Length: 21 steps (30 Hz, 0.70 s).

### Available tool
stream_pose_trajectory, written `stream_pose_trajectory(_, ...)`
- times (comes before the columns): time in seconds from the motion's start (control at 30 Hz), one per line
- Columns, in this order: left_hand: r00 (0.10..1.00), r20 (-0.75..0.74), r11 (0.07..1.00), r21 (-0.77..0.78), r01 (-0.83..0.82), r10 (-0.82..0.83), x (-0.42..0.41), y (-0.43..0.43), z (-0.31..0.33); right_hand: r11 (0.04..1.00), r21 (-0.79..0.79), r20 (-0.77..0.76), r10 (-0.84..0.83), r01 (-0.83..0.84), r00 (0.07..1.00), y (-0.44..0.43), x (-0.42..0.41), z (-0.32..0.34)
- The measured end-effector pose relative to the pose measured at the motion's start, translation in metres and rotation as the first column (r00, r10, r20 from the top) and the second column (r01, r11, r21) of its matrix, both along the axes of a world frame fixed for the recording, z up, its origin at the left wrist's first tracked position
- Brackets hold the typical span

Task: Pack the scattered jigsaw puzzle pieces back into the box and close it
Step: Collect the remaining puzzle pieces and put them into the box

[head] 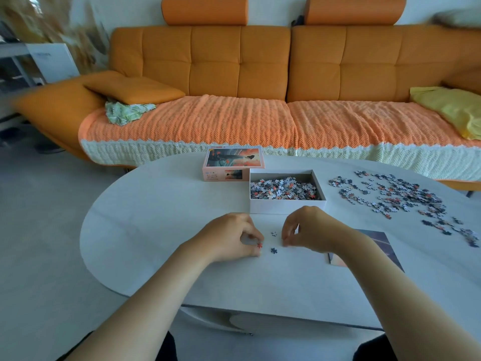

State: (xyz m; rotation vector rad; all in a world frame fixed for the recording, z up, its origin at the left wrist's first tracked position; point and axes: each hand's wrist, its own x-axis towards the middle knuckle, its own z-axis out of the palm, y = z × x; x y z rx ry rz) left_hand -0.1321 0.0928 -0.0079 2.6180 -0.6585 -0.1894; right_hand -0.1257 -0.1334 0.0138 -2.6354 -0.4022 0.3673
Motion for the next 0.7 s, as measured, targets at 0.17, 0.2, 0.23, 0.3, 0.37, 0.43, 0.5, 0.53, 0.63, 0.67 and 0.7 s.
stream_pose_trajectory(0.17, 1.0, -0.011, 0.998, -0.061, -0.004, 0.003, -0.001, -0.002, -0.002, 0.998, 0.067, 0.059, -0.012, 0.008, 0.998, 0.006, 0.002, -0.006)
stream_pose_trajectory(0.2, 1.0, -0.017, 0.998, -0.062, -0.008, 0.007, -0.001, -0.002, -0.002, 0.998, 0.07, 0.075, -0.014, 0.009, 0.997, 0.009, 0.002, -0.008)
stream_pose_trajectory(0.23, 1.0, -0.024, 0.998, -0.065, -0.011, 0.01, -0.001, -0.002, -0.002, 0.998, 0.055, 0.095, -0.003, -0.002, 0.996, 0.011, 0.003, -0.009)
stream_pose_trajectory(0.3, 0.999, -0.041, 0.998, -0.064, -0.017, 0.014, 0.0, -0.002, -0.002, 0.999, -0.005, 0.129, 0.032, -0.032, 0.991, 0.016, 0.004, -0.011)
stream_pose_trajectory(0.37, 0.998, -0.059, 0.998, -0.052, -0.021, 0.018, 0.001, -0.002, -0.002, 1.0, -0.01, 0.137, 0.02, -0.019, 0.99, 0.017, 0.005, -0.012)
stream_pose_trajectory(0.43, 0.998, -0.058, 0.999, -0.037, -0.012, 0.01, 0.002, -0.002, -0.002, 1.0, 0.016, 0.116, -0.014, 0.012, 0.993, 0.015, 0.006, -0.012)
stream_pose_trajectory(0.5, 1.0, -0.028, 1.0, -0.004, 0.005, -0.005, 0.002, -0.002, 0.0, 0.998, 0.046, 0.076, -0.038, 0.035, 0.996, 0.012, 0.005, -0.012)
stream_pose_trajectory(0.53, 1.0, -0.006, 1.0, 0.016, 0.011, -0.011, 0.003, -0.002, 0.001, 0.998, 0.051, 0.061, -0.042, 0.039, 0.997, 0.012, 0.005, -0.012)
stream_pose_trajectory(0.63, 0.998, 0.059, 0.999, 0.049, 0.008, -0.011, 0.003, -0.004, 0.003, 0.997, 0.072, 0.051, -0.019, 0.016, 0.999, 0.012, 0.002, -0.009)
stream_pose_trajectory(0.67, 0.997, 0.072, 0.999, 0.049, 0.0, -0.004, 0.004, -0.005, 0.003, 0.996, 0.091, 0.049, -0.004, 0.0, 0.999, 0.012, 0.001, -0.006)
stream_pose_trajectory(0.7, 0.997, 0.079, 0.999, 0.05, -0.007, 0.004, 0.004, -0.005, 0.004, 0.993, 0.113, 0.045, 0.012, -0.016, 0.999, 0.012, -0.001, -0.004)
